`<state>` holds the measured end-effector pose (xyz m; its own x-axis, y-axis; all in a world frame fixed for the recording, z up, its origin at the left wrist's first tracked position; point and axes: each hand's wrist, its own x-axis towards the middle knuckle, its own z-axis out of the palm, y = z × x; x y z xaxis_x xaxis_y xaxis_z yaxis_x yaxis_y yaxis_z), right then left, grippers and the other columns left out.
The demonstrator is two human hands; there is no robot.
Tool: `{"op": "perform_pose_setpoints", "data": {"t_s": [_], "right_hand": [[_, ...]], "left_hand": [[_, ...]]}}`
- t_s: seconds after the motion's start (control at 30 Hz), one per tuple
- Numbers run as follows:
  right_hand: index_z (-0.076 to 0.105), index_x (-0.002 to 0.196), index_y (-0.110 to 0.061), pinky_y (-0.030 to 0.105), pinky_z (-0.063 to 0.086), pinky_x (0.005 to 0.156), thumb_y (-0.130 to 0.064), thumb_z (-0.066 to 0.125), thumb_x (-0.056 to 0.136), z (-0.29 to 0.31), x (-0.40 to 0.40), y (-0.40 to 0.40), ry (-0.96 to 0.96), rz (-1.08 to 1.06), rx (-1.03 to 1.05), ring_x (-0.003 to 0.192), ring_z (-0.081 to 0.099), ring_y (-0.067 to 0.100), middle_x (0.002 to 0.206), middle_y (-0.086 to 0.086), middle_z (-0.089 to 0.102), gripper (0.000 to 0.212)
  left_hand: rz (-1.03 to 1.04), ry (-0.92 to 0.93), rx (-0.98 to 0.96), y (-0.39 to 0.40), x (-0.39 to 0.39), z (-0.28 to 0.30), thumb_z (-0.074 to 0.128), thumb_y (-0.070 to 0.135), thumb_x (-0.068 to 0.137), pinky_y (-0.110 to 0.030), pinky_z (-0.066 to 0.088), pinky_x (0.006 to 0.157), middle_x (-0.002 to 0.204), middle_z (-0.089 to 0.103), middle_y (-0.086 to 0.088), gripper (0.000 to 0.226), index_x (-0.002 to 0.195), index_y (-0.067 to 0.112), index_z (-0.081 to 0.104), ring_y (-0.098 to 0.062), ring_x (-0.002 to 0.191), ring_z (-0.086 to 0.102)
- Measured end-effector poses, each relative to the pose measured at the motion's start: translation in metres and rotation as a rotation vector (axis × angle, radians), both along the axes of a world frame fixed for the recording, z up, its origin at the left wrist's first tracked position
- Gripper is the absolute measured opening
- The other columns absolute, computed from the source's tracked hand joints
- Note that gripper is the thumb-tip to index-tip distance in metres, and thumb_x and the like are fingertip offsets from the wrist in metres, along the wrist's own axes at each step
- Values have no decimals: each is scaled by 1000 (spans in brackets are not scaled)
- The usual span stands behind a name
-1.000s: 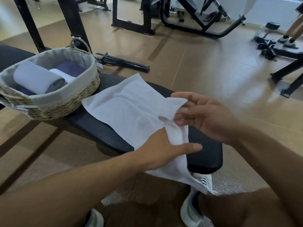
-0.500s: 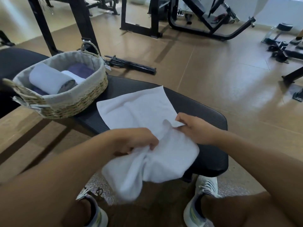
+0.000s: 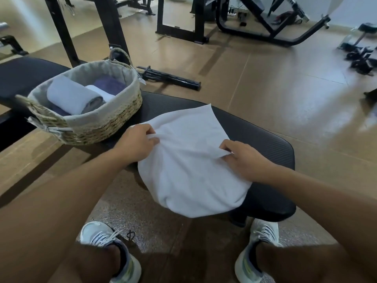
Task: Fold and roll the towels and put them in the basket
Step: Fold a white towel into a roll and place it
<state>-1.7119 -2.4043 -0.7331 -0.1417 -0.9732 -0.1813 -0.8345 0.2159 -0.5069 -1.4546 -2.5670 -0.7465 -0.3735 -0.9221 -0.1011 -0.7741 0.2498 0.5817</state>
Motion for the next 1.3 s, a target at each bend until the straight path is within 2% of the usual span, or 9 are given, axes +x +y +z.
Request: {"op": "perform_pose_setpoints", "data": {"t_s": [0.17,0.3,0.37,0.53,0.6,0.77,0.93,1.07,1.3], "right_hand": [[40,102,-29,38,39,64,-26,37,101,15,11,9,438,132,148,76,53,25,78,-6,47,5],[45,115,-24,35,38,69,-26,40,100,36,24,32,640,244,317,78,50,25,78,-6,40,15],[45,107,-26,35,40,69,-26,44,100,40,28,46,611,334,456,83,54,23,84,-6,48,7],[56,91,-24,35,58,75,-23,53,99,45,16,49,150,357,782,70,71,11,87,1,73,9],[64,102,-18,41,61,80,-23,54,103,52,-5,41,-67,259,709,78,76,19,93,5,77,12],[67,113,-11,33,59,81,-14,56,103,49,-48,14,-533,-72,217,96,74,22,106,5,77,16],[65,95,-21,23,48,65,-18,60,100,5,-59,-24,-105,-273,33,83,70,17,92,-4,74,7],[64,96,-25,27,44,63,-44,68,93,-5,-52,-41,-46,-290,9,75,62,13,86,-7,67,19],[60,92,-24,35,41,75,-41,51,99,-27,-63,-63,26,-459,-137,90,59,21,90,-7,62,20]], "left_hand": [[-92,-137,-59,11,-8,-4,60,38,97,-34,41,74,101,62,3,15,95,24,62,-21,92,54],[-326,-231,-27,29,-22,-2,59,41,98,-33,38,77,105,58,7,9,97,31,57,-18,96,50],[-445,-238,32,39,-26,1,60,42,97,-33,40,78,101,59,9,8,95,35,57,-17,98,54],[-583,-236,101,43,-26,8,61,43,97,-34,46,81,101,64,11,9,93,35,61,-14,97,58],[-477,-109,105,32,-23,10,63,42,96,-34,48,77,97,64,11,14,84,34,60,-14,94,60],[-73,185,28,3,-15,9,64,36,97,-28,40,61,84,65,5,19,86,21,64,-9,75,58],[56,201,5,-16,-12,-4,64,38,95,-34,47,71,90,68,2,19,85,21,65,-17,88,63],[88,160,-17,-20,-16,-7,66,37,93,-31,41,63,88,66,1,21,84,19,62,-17,84,60],[94,125,-74,-28,-25,-10,63,39,95,-35,42,62,87,64,1,21,88,19,59,-20,83,59]]}}
